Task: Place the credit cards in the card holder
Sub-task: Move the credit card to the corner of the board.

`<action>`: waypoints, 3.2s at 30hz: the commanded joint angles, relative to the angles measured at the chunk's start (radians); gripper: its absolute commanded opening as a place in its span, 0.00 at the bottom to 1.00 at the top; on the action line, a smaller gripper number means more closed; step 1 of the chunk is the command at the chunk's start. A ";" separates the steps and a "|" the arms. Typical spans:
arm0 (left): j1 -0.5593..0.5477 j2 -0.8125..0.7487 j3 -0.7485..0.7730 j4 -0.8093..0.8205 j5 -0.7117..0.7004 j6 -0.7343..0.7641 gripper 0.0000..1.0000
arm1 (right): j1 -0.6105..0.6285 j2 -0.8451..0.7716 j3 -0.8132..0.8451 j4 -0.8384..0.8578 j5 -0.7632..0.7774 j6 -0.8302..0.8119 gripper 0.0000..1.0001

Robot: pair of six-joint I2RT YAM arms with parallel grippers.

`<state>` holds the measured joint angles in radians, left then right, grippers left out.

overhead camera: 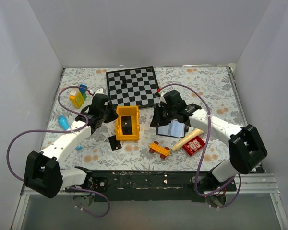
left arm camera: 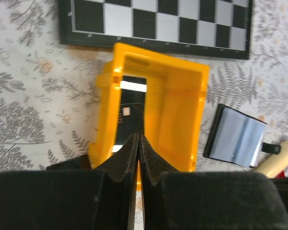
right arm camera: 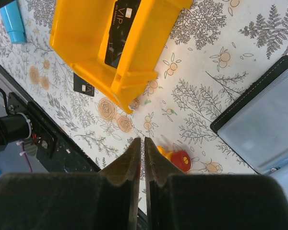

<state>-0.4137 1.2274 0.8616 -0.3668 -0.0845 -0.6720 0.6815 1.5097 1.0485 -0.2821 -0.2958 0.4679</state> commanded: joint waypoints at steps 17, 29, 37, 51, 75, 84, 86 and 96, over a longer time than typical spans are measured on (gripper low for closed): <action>0.038 0.201 -0.035 -0.100 -0.058 -0.061 0.00 | -0.005 -0.039 0.018 -0.019 0.080 -0.025 0.14; 0.016 0.339 0.048 -0.008 0.045 -0.035 0.00 | -0.005 -0.055 0.008 -0.032 0.101 -0.031 0.15; 0.016 0.267 -0.010 -0.037 0.006 -0.044 0.00 | -0.005 -0.071 -0.002 -0.008 0.070 -0.038 0.18; -0.002 0.302 -0.108 -0.106 -0.004 -0.090 0.00 | -0.005 -0.103 -0.038 -0.002 0.064 -0.034 0.18; -0.120 0.027 -0.015 -0.305 -0.196 -0.170 0.35 | -0.007 -0.151 -0.085 0.011 0.064 -0.038 0.18; -0.057 0.217 0.044 -0.323 -0.221 -0.116 0.37 | -0.003 -0.148 -0.082 0.001 0.067 -0.041 0.19; -0.056 0.241 0.019 -0.322 -0.221 -0.132 0.37 | -0.005 -0.143 -0.081 0.000 0.066 -0.046 0.19; -0.050 0.280 -0.053 -0.307 -0.232 -0.181 0.36 | -0.005 -0.128 -0.076 -0.009 0.050 -0.061 0.19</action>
<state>-0.4698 1.5024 0.8268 -0.6769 -0.2901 -0.8307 0.6800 1.3918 0.9581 -0.2897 -0.2344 0.4355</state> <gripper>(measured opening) 0.365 0.187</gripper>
